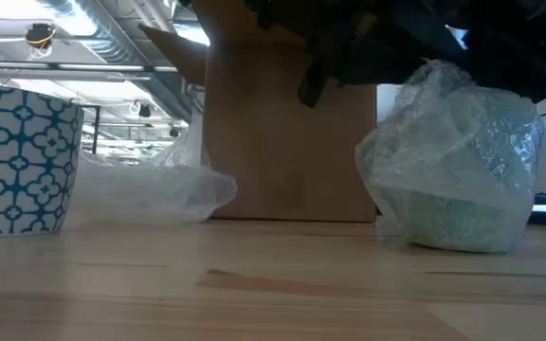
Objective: Wrap mug
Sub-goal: Wrap the green mug with the bubble wrap
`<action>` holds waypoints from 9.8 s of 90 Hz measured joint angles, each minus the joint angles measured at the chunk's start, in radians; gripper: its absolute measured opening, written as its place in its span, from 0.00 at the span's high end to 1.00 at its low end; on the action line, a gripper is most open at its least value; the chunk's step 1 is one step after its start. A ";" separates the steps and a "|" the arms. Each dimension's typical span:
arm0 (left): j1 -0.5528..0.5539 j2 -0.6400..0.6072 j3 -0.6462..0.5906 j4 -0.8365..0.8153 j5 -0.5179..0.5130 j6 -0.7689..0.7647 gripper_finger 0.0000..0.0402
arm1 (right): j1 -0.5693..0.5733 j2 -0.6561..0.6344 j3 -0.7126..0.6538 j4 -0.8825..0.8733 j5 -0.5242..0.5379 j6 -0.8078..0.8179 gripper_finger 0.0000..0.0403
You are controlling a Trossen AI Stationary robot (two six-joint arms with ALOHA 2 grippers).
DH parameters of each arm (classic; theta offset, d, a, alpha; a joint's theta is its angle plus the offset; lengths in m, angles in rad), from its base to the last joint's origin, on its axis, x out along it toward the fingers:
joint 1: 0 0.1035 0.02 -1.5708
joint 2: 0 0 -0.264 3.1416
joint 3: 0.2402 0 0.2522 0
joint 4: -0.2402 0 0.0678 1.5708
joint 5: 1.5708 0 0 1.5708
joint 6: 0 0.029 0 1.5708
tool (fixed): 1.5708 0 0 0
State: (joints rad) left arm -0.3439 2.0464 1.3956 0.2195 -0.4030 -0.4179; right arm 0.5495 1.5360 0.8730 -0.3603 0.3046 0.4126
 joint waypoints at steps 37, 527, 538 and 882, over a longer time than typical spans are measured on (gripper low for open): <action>0.000 0.014 0.002 -0.002 -0.016 0.000 0.81 | 0.000 0.000 0.000 0.000 0.000 0.000 1.00; -0.018 0.117 0.000 0.177 -0.041 0.076 0.81 | 0.204 -0.270 -0.312 0.161 0.146 0.132 1.00; -0.023 0.117 0.001 0.181 -0.005 0.058 0.81 | 0.203 -0.180 -0.299 0.249 0.149 0.131 1.00; -0.039 0.060 0.026 -0.059 -0.077 0.032 0.81 | 0.050 -0.073 0.042 0.060 0.039 -0.180 1.00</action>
State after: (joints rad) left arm -0.3832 2.1067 1.4212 0.1608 -0.4801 -0.3855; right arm 0.5992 1.4627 0.9150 -0.3003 0.3441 0.2324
